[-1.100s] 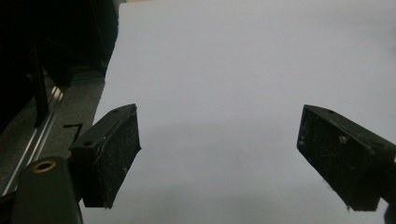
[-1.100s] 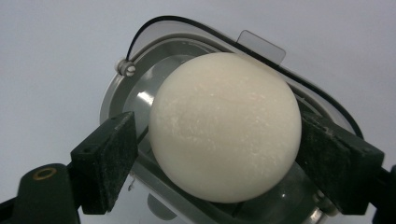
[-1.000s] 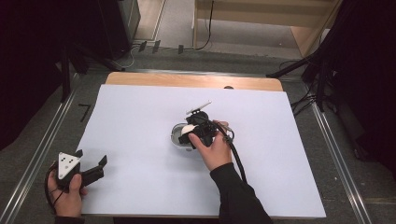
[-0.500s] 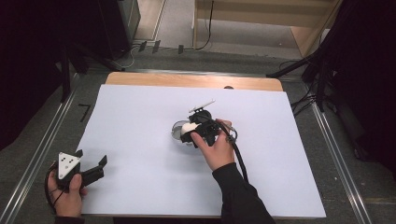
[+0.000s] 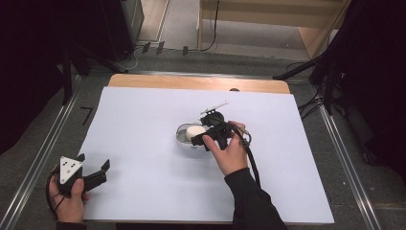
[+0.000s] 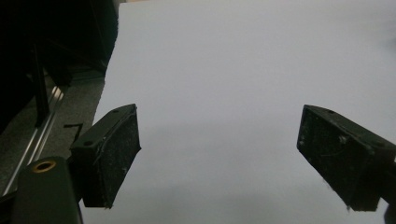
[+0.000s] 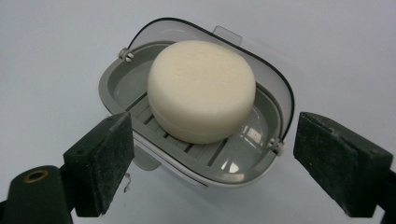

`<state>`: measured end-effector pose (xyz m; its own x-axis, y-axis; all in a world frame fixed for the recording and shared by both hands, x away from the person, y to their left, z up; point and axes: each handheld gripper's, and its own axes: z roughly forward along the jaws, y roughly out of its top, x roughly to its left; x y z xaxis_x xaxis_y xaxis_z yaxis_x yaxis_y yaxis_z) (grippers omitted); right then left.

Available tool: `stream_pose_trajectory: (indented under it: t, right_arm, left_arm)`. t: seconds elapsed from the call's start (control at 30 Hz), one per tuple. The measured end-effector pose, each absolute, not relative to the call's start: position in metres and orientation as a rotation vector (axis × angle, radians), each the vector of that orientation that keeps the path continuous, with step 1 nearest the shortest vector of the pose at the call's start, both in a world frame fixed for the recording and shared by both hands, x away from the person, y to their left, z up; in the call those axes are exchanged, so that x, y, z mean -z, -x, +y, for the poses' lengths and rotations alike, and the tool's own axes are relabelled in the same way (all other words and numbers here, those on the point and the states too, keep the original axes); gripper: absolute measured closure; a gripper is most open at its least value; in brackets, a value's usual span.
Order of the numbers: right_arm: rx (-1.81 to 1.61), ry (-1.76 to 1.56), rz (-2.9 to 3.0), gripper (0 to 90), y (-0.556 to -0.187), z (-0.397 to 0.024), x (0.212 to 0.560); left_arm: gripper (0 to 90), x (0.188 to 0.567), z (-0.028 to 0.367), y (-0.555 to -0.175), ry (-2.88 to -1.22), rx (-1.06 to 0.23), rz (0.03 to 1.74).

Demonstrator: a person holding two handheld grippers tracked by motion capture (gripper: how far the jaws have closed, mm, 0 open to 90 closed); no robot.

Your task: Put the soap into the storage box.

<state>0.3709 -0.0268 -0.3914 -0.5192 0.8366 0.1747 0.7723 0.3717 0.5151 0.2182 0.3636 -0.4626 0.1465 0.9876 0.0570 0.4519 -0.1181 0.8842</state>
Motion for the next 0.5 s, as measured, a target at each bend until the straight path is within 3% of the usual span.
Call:
stream_pose_trajectory:
  t: [0.5]
  right_arm:
    - [-0.852, -1.522, 2.459, 12.9, -0.369, -0.058, 0.394]
  left_arm:
    - [13.9, 0.463, 0.363, -0.218, -1.683, -0.913, 1.402]
